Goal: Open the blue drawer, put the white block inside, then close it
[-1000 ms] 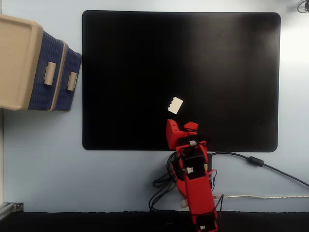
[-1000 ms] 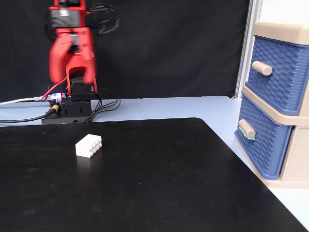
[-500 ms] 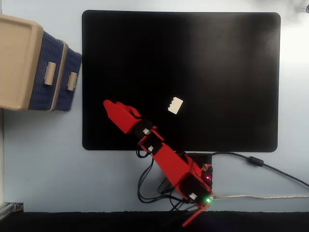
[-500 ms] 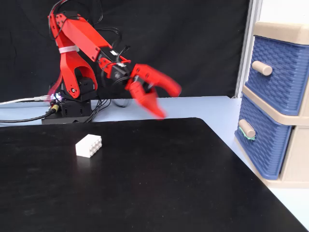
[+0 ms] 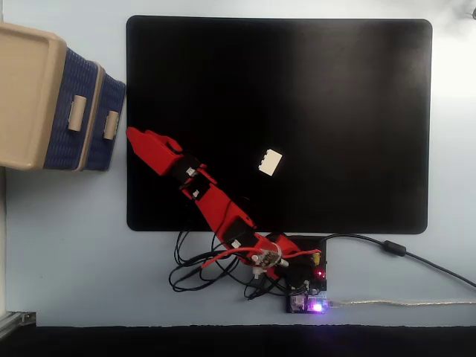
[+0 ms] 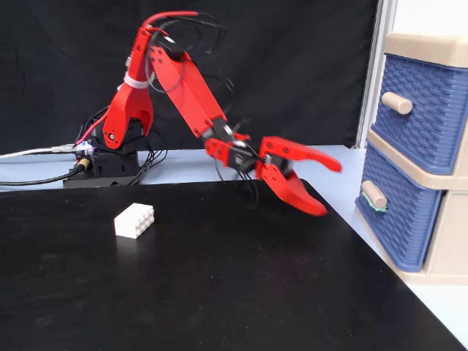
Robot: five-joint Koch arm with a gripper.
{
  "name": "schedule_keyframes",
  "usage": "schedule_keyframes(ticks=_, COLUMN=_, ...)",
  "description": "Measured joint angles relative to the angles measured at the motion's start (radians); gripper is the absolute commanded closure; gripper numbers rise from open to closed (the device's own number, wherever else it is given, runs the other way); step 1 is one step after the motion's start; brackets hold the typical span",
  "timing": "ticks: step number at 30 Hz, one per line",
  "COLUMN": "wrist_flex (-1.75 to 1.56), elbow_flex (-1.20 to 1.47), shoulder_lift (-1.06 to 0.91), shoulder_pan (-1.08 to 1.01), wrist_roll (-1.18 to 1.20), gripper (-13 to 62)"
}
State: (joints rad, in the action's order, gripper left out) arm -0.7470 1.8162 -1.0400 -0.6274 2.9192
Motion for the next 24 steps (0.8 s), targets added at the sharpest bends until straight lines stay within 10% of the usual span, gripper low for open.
schedule_keyframes(ticks=14, wrist_flex=-0.143, elbow_flex=-0.258, shoulder_lift=0.221, shoulder_pan=0.08, wrist_roll=0.0, gripper=22.3)
schedule_keyframes(ticks=24, wrist_flex=-0.048, elbow_flex=-0.29, shoulder_lift=0.239, shoulder_pan=0.089, wrist_roll=0.0, gripper=44.5)
